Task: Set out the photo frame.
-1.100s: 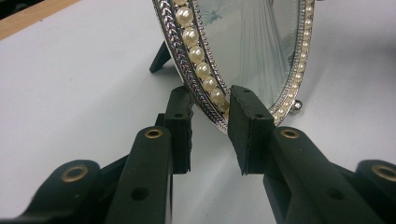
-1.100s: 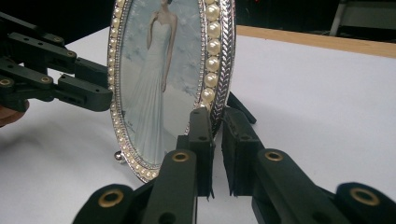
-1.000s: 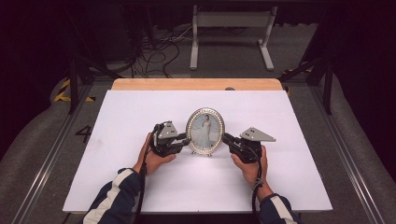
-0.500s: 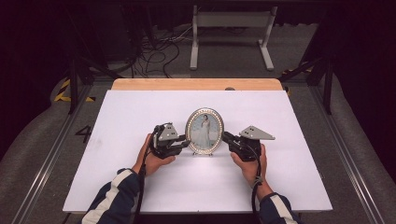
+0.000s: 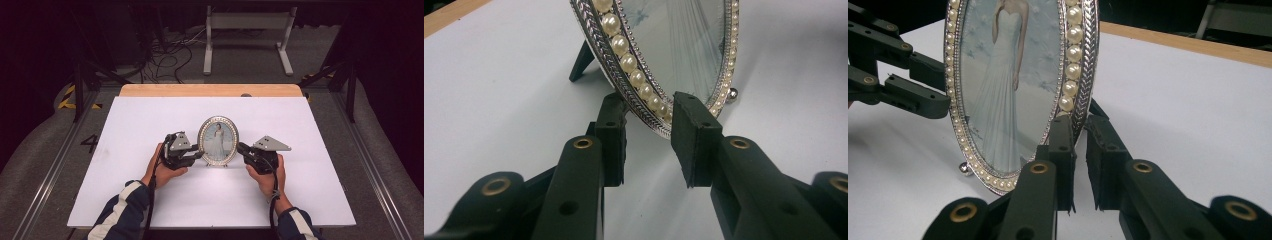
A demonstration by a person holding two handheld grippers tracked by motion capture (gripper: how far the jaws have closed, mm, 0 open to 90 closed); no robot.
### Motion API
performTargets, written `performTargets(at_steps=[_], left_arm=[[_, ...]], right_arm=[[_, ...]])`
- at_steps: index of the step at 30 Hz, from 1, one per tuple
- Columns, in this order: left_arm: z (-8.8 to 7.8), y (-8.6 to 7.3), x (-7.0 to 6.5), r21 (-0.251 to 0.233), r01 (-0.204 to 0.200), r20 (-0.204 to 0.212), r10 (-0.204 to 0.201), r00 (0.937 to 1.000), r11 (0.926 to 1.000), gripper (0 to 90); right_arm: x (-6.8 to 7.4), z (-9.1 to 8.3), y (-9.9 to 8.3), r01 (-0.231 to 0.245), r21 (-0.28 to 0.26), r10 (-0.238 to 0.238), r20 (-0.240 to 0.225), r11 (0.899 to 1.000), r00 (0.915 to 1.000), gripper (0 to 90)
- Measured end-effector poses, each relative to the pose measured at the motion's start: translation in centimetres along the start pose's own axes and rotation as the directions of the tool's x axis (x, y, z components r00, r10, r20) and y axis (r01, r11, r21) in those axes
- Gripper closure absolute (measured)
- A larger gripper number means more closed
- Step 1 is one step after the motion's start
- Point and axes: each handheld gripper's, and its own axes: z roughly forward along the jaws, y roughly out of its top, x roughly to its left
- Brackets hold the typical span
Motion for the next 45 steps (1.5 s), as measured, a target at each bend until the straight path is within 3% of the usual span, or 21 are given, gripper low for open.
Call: performTargets(at_steps=[13, 25, 31, 45], left_arm=[[-0.4, 0.1, -0.1, -0.001, -0.029, -0.007, 0.029, 0.9995, 0.9996, 61.5], [-1.2, 0.2, -0.2, -0.011, -0.061, -0.028, 0.06, 0.9978, 0.9981, 58.6], [-1.5, 0.2, -0.3, -0.005, -0.063, -0.039, 0.063, 0.9973, 0.998, 50.5], [-1.8, -0.1, -0.5, 0.007, -0.066, -0.09, 0.067, 0.9937, 0.9978, 28.0]], right_arm=[[0.2, 0.1, -0.1, 0.08, 0.05, -0.08, -0.002, 0.996, 0.9968, 78.5], [0.1, 0.2, -0.1, 0.093, 0.086, -0.093, -0.006, 0.992, 0.9957, 68.2], [0.1, 0.3, -0.1, 0.107, 0.104, -0.107, -0.003, 0.989, 0.9943, 60.3], [0.2, 0.3, -0.1, 0.142, 0.152, -0.15, 0.038, 0.978, 0.988, 30.6]])
